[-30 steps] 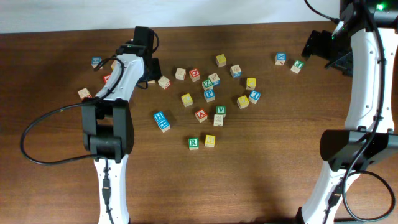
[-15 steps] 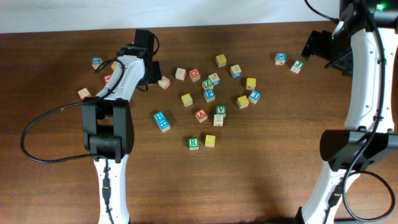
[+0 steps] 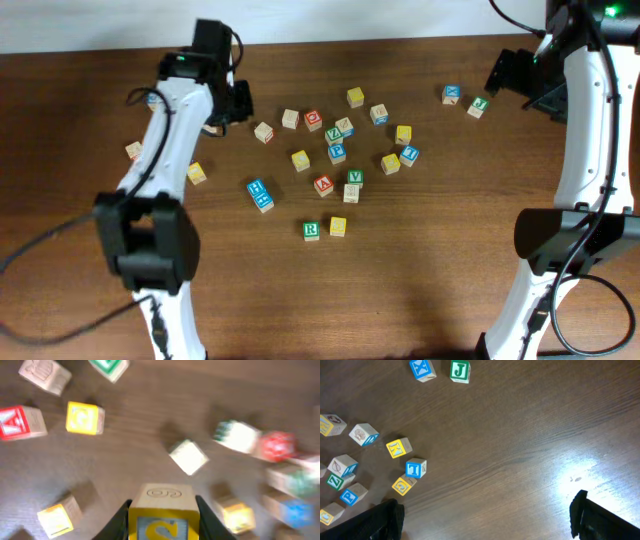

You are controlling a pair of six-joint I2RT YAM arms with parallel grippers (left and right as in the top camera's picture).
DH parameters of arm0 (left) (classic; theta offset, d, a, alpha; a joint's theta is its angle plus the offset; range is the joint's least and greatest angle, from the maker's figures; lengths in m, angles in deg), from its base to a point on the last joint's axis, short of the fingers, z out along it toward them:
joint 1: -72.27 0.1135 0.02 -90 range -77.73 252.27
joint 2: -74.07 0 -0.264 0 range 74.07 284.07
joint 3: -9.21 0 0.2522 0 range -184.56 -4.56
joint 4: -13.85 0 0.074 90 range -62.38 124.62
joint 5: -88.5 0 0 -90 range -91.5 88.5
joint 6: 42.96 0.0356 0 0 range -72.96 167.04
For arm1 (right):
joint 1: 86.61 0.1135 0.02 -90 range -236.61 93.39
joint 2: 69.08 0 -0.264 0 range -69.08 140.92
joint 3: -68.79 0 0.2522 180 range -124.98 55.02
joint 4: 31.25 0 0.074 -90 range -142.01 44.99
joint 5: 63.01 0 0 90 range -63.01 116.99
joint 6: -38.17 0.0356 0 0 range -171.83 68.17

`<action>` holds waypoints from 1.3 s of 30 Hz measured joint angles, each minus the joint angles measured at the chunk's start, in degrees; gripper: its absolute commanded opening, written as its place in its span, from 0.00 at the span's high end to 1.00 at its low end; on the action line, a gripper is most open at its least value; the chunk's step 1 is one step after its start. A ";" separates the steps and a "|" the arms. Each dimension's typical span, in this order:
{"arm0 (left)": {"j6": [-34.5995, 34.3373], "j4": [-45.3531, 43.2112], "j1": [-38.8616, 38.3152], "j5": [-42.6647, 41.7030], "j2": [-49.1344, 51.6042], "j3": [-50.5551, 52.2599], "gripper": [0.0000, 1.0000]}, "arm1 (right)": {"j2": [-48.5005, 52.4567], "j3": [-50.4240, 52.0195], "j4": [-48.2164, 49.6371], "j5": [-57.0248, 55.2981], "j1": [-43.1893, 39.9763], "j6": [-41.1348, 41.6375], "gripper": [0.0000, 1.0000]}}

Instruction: Spell out RSS

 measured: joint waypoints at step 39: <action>-27.89 -18.99 -41.24 9.16 -3.67 31.61 0.66 | 0.00 0.00 -0.02 0.00 0.00 0.04 0.02</action>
